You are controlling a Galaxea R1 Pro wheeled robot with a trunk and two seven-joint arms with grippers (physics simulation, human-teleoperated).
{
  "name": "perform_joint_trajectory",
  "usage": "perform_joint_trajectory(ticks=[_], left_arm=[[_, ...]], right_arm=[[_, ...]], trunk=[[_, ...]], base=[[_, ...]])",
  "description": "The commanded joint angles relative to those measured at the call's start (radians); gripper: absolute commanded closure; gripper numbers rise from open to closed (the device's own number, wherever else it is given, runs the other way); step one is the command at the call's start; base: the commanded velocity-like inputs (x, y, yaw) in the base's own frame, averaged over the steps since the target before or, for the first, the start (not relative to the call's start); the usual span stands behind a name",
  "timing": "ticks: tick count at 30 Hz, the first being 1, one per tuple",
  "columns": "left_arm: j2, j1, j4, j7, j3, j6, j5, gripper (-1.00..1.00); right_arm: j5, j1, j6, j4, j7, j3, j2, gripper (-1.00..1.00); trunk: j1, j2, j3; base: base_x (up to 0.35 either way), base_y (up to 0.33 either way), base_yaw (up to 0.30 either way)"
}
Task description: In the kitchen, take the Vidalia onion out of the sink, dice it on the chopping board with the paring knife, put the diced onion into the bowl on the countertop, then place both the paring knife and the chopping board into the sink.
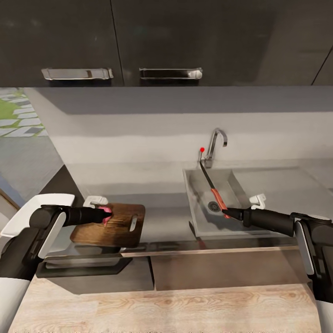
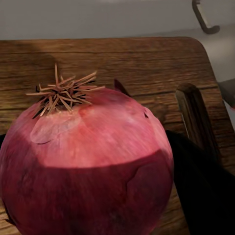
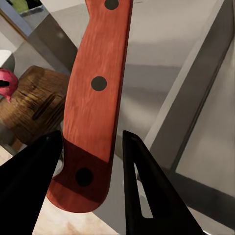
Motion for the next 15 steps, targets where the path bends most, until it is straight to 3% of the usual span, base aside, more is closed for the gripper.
perform_joint_trajectory(ticks=[1, 15], left_arm=[[0.001, -0.001, -0.001, -0.003, -0.001, 0.004, 0.0, 1.0], [0.001, -0.001, 0.0, -0.002, 0.0, 0.004, 0.0, 1.0]], right_arm=[[-0.003, -0.001, 0.008, 0.0, 0.001, -0.001, 0.0, 1.0], [-0.003, -0.001, 0.01, 0.0, 0.001, -0.002, 0.0, 1.0]], trunk=[[0.001, -0.002, -0.004], [0.001, -0.002, -0.022]], base=[[0.0, 0.0, 0.0], [0.0, 0.0, 0.0]])
